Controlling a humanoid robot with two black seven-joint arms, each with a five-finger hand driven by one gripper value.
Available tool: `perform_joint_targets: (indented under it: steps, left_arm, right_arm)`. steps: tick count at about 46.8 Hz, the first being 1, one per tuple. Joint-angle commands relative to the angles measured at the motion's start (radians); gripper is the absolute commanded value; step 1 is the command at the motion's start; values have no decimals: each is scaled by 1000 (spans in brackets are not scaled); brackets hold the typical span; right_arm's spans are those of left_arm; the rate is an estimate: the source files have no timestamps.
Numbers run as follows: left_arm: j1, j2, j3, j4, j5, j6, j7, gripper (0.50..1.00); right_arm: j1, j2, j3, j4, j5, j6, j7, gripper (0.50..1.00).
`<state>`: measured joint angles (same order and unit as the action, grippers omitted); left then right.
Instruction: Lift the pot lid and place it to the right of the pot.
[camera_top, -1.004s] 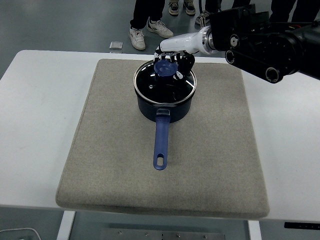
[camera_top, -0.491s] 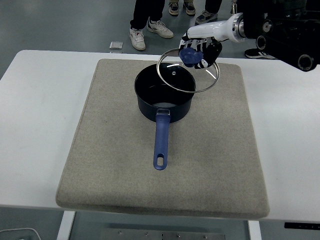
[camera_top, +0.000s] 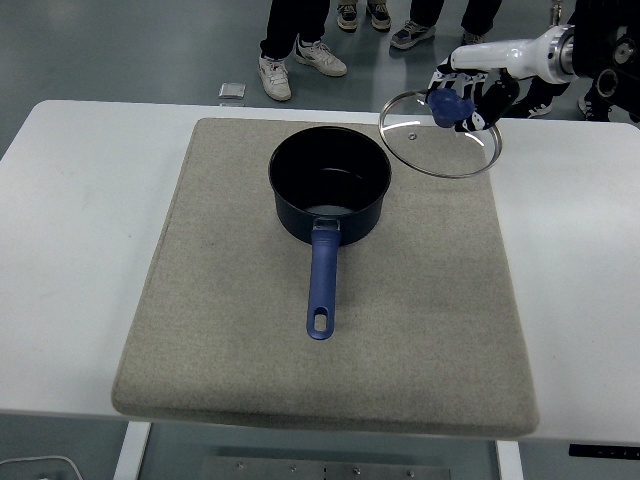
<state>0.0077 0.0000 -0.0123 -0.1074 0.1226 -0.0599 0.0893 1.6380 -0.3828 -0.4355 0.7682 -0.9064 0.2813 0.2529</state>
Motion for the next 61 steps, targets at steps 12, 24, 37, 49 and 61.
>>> perform_joint_targets:
  steps: [12,24,37,49,61]
  left_arm:
    - [0,0,0,0,0,0,0,1000]
    - [0,0,-2,0,0,0,0,1000]
    - [0,0,0,0,0,0,0,1000]
    - [0,0,0,0,0,0,0,1000]
    - [0,0,-2,0,0,0,1,1000]
  right_arm:
    - [-84,-34,1,0,-5,-34,8,517]
    - [-141,-31,1,0,-5,-82,26,517]
    - [-176,-14,0,0,-12,-99,26,531]
    - [-198,-11,1,0,-49,-129,28,623]
    - [-196,-16,1,46,-48,-128,45,772]
